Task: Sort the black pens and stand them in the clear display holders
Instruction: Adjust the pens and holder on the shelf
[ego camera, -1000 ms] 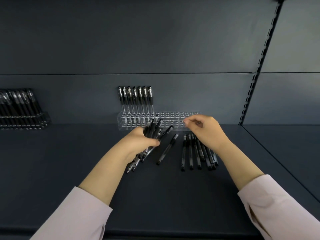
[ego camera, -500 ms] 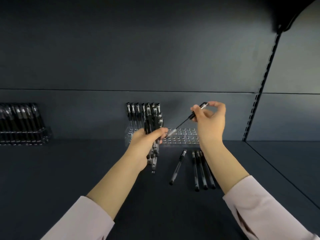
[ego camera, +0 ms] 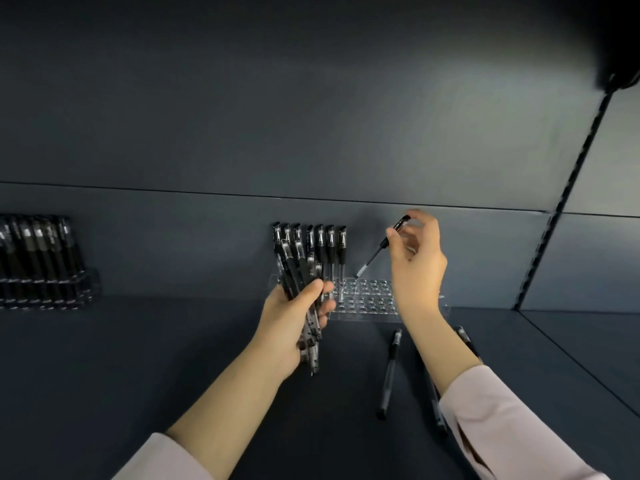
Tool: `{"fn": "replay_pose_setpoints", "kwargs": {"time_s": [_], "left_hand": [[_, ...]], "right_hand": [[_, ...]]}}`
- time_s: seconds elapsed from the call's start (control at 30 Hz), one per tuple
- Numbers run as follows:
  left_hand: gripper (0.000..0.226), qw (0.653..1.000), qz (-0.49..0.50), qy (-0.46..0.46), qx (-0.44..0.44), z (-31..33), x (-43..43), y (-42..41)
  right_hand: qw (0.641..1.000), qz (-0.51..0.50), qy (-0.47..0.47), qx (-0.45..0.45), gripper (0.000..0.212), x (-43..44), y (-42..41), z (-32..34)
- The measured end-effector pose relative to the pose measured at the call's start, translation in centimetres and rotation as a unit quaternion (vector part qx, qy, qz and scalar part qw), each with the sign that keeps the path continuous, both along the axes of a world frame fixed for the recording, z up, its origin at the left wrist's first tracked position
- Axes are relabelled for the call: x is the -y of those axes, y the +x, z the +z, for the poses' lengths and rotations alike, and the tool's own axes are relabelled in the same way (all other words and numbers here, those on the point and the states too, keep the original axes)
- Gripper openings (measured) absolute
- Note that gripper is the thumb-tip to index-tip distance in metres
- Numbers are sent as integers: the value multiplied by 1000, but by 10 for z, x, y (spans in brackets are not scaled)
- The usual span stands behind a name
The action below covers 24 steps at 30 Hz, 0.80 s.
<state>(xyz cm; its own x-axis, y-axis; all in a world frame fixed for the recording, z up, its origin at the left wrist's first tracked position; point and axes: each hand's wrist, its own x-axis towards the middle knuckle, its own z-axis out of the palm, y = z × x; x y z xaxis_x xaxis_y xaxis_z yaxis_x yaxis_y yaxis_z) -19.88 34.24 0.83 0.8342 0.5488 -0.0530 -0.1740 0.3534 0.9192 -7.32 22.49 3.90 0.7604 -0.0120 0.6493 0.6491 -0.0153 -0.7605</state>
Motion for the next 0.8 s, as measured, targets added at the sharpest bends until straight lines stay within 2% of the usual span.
{"fn": "replay_pose_setpoints", "kwargs": {"time_s": [0.23, 0.5, 0.63, 0.8], "left_hand": [[14, 1000, 2, 10, -21, -4, 1, 5], [11, 1000, 2, -9, -1, 1, 6, 3], [13, 1000, -17, 11, 8, 4, 11, 1], [17, 997, -70, -8, 27, 4, 14, -1]], "right_hand": [[996, 19, -77, 44, 36, -11, 4, 1], [964, -8, -216, 154, 36, -21, 18, -19], [951, -10, -274, 142, 47, -19, 24, -32], [966, 10, -240, 98, 44, -11, 11, -26]]}}
